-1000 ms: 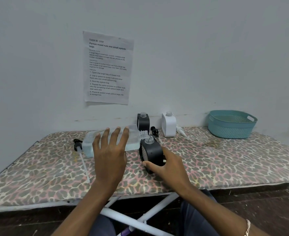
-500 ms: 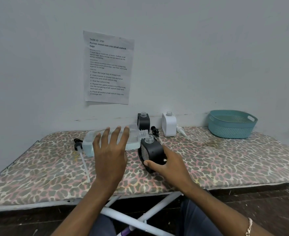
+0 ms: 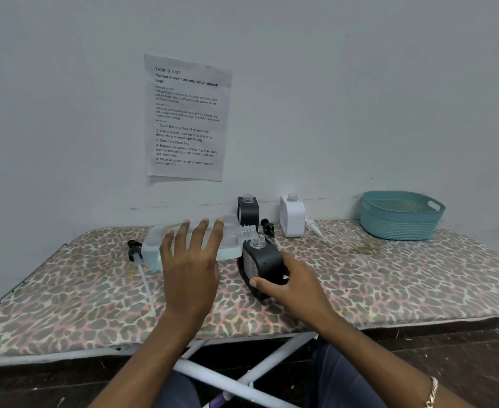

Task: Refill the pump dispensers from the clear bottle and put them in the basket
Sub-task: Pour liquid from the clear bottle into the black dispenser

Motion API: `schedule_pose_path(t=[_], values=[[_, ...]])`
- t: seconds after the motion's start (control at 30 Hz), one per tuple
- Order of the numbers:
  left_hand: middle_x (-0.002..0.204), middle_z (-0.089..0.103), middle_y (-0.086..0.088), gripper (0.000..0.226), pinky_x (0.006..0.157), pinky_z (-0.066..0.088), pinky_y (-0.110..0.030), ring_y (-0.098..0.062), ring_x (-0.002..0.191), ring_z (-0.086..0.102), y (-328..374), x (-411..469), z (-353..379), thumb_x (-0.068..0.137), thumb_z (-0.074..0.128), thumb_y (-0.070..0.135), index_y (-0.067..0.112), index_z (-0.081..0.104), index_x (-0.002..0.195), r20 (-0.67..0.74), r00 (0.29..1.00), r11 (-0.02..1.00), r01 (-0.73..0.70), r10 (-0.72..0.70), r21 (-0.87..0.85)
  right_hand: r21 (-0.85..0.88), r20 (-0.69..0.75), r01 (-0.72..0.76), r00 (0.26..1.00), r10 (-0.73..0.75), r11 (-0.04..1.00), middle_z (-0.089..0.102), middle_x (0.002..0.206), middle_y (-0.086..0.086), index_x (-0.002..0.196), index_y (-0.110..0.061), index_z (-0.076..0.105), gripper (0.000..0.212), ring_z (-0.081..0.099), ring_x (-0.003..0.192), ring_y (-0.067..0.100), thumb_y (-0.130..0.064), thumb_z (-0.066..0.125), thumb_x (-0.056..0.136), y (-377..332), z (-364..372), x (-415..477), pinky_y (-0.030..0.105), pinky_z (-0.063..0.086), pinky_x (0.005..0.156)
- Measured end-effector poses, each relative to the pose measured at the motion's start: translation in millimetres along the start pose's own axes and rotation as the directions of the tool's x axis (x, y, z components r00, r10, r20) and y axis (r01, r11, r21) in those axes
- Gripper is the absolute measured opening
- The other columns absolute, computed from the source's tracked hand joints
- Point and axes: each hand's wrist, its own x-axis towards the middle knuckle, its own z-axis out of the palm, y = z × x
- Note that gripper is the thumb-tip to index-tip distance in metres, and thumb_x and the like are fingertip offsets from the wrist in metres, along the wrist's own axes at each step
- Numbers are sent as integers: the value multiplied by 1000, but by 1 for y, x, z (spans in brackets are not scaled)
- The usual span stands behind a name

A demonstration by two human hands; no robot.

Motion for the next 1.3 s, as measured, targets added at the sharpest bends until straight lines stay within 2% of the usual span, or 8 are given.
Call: schedule_pose_path(t=[0.3,0.5,0.73,0.93,1.13,1.3], values=[[142,65,-13,79,114,36,-64,-44,138,54,0,1,-2,74,76,-9,17,59,146,-5,1000,1000,0,0,0,12,17,2,1000,-2,1000,71,102,-26,118,-43,57,45,65,95,-11,-46,84,82,2,-2,1,17,53,85],[142,64,-13,80,114,36,-64,-44,138,53,0,0,-2,73,76,-9,17,58,146,-3,1000,1000,-3,3,4,22,23,-3,1000,3,1000,73,101,-24,117,-43,58,43,66,94,-10,-43,85,83,2,-3,1,12,52,79],[142,64,-13,80,114,36,-63,-44,138,53,0,1,-2,73,76,-9,17,58,146,0,1000,1000,1,-1,6,18,31,-11,999,11,1000,72,103,-25,117,-45,57,44,66,96,-11,-44,84,83,2,-3,2,15,52,84],[142,65,-13,79,114,36,-64,-44,138,54,0,1,-3,73,76,-9,17,58,146,-1,1000,1000,0,0,6,1,40,-10,999,10,1000,72,108,-22,122,-40,59,42,65,99,-8,-44,80,86,5,-3,2,25,54,91],[142,65,-13,79,113,36,-63,-44,138,54,0,0,-3,73,77,-9,17,59,146,-6,1000,1000,2,-2,0,-19,46,-2,999,3,1000,73,106,-17,124,-33,61,40,66,96,-3,-41,78,88,7,-3,3,24,56,83],[142,64,-13,79,114,35,-63,-44,138,53,0,0,-3,73,75,-10,17,58,146,-6,1000,1000,-1,1,1,-15,48,1,999,-1,1000,72,104,-19,123,-34,61,38,66,94,-5,-40,78,89,7,-3,2,12,50,76]])
